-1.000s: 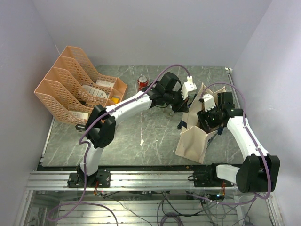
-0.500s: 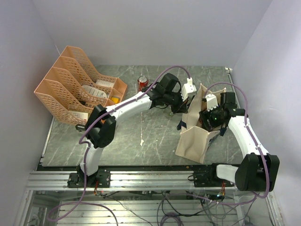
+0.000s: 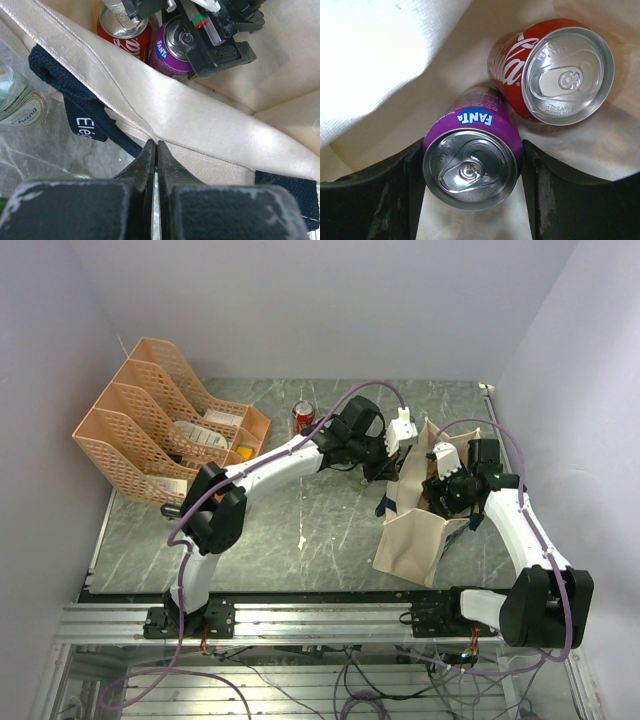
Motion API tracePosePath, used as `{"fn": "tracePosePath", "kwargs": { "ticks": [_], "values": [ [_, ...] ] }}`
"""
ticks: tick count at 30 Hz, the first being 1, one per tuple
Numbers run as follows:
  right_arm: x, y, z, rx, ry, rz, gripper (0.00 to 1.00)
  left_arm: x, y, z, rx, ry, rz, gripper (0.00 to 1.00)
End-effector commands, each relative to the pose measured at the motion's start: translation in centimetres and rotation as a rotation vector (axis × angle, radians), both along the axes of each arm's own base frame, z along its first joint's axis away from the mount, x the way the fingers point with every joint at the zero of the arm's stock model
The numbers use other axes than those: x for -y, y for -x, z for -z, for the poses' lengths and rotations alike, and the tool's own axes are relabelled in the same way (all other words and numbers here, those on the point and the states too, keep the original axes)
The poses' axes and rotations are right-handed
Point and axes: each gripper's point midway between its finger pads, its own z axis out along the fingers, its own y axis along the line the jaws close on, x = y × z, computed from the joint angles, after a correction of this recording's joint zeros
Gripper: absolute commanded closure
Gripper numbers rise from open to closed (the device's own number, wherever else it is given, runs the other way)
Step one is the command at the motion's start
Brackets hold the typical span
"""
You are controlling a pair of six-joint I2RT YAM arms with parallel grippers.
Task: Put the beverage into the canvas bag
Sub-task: Place the drink in the canvas bag.
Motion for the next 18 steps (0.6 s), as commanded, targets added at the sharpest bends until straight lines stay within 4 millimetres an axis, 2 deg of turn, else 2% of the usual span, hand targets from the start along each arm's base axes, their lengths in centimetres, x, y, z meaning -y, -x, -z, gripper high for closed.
{"fn": "tracePosePath", "kwargs": {
  "ticks": [1,13,18],
  "values": [
    [3.1,-1.2,-0.8,0.064,0.131,0.078,0.59,-1.1,0.4,-1.3,0.029,-0.007,0.020,0.93],
    [6.2,-2.2,-2.5,0.094,0.207,0.139,0.62,-1.3,0.4,-2.3,0.062,-0.005,0.039,0.93],
    [5.2,-2.0,-1.9,0.075,0.146,0.106,0.58,-1.3,0.4,-2.3,0.061,0.001,0.041,0.93]
  ]
}}
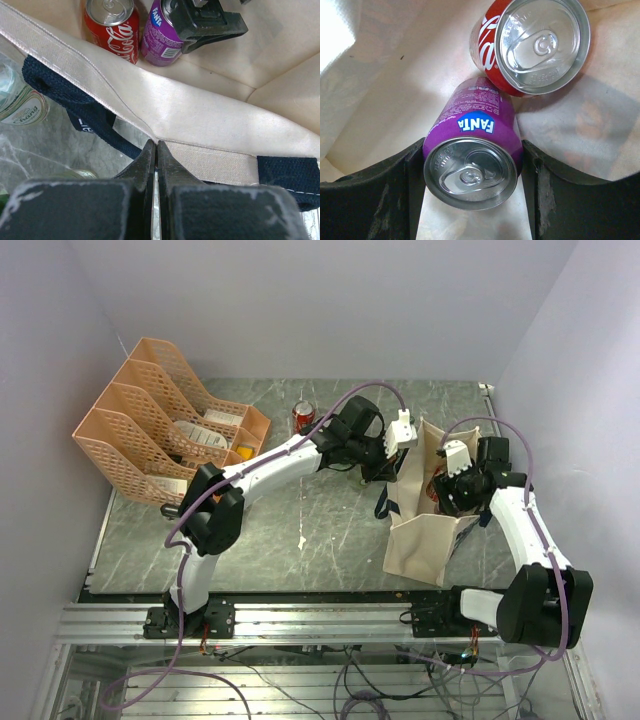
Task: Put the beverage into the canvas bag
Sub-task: Place the drink in the canvas bag.
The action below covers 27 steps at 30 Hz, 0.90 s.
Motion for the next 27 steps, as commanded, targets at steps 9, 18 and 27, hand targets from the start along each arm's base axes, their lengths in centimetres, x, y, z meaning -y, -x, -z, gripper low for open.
{"fn": "tracePosePath", "kwargs": {
  "ticks": [9,18,27],
  "values": [
    [1.0,-1.6,0.2,0.029,0.008,0.012,0.48,-0.1,0.0,-2.3,0.027,0.032,0.019,0.93],
    [0.1,-1.8,1.0,0.020,-0.035,0.010,0.32,0.5,0.5,-2.1,0.016,0.035,0.029,0.93],
    [0.2,-1.0,1.4,0.001,-0.025,0.009,0.21,0.9,0.6,-2.2,0.021,0.040,0.035,0.93]
  ]
}}
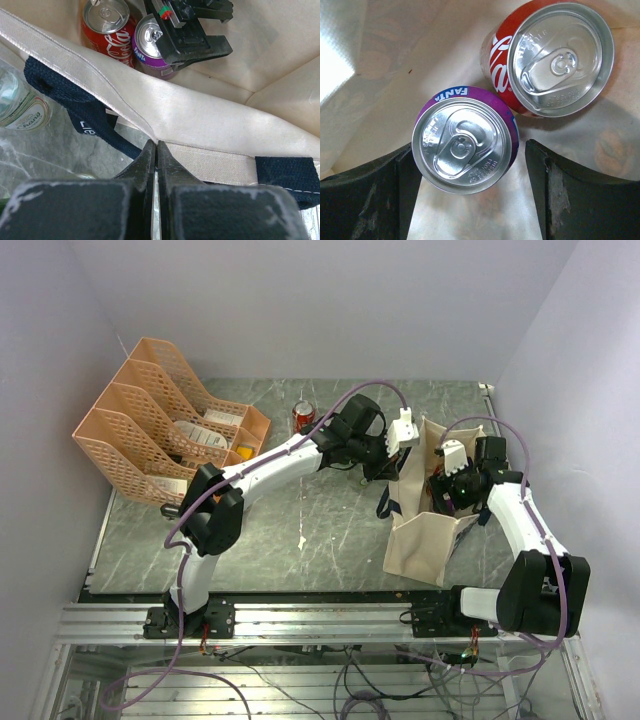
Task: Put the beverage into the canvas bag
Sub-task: Place the drink in the canvas bag.
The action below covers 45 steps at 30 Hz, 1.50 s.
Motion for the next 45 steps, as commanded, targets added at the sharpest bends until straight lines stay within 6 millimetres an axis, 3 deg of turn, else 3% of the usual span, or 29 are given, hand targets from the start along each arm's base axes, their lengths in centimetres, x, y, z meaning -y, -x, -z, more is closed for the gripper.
{"fn": "tracePosePath", "kwargs": {
  "ticks": [1,8,11,25,33,40,45],
  "values": [
    [1.2,0.0,-0.2,0.013,0.048,0.025,0.20,0.5,0.4,-1.6,0.015,0.029,0.028,0.93],
    [1.4,0.1,-1.5,0.030,0.065,0.024,0.14,0.5,0.4,-1.8,0.022,0.030,0.029,0.93],
    [1.2,-0.1,-2.3,0.048,0.054,0.029,0.04,0.5,0.4,-2.0,0.030,0.033,0.031,0.93],
    [0.6,-0.8,-6.3,0.122,0.023,0.027,0.02,0.6,0.1,-2.5,0.019,0.043,0.002,0.93],
    [0.1,-2.3,-11.7,0.224,-0.017,0.045,0.03,0.9,-0.2,-3.9,0.016,0.071,-0.025,0.92],
    [-1.6,-3.9,-17.7,0.372,-0.115,0.042,0.08,1.1,-0.2,-6.9,0.023,0.121,-0.038,0.74],
    [-2.8,-5.9,-20.7,0.417,-0.212,0.063,0.09,0.4,-0.7,-9.4,0.067,0.141,-0.068,0.49]
  ]
}}
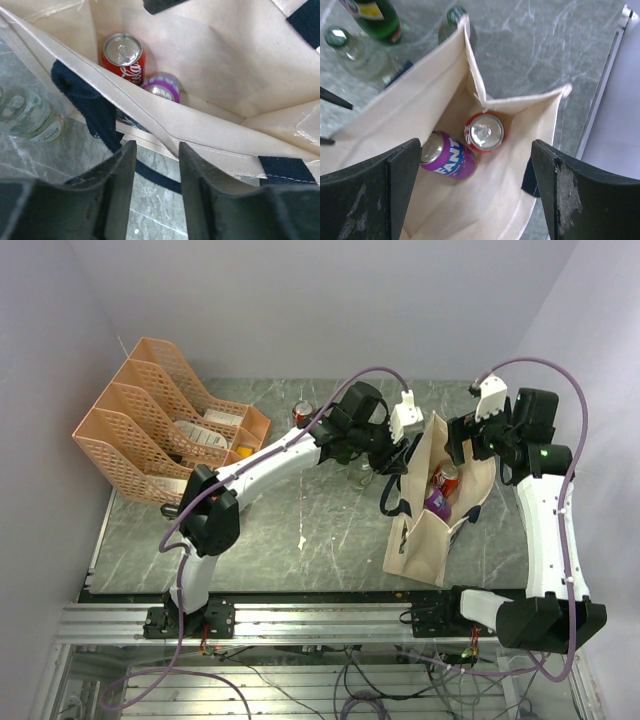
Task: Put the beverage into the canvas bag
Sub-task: Place the drink in the canvas bag.
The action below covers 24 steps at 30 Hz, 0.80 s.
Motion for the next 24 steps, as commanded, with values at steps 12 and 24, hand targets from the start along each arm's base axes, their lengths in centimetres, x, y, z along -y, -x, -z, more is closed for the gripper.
{"fn": "tracePosePath", "kwargs": {
  "ticks": [12,24],
  "values": [
    [-11.1,-5.2,-6.0,0.097,-0.183,-0.220,0.12,-10.5,-5.4,-7.5,0.204,-0.077,-0.328,0.07],
    [-18.9,-6.3,0.4,-0.077,-0.145,-0.379,0.13,-24.3,-8.3,-6.1,0.220,-0.170,-0.626,0.08]
  ]
}}
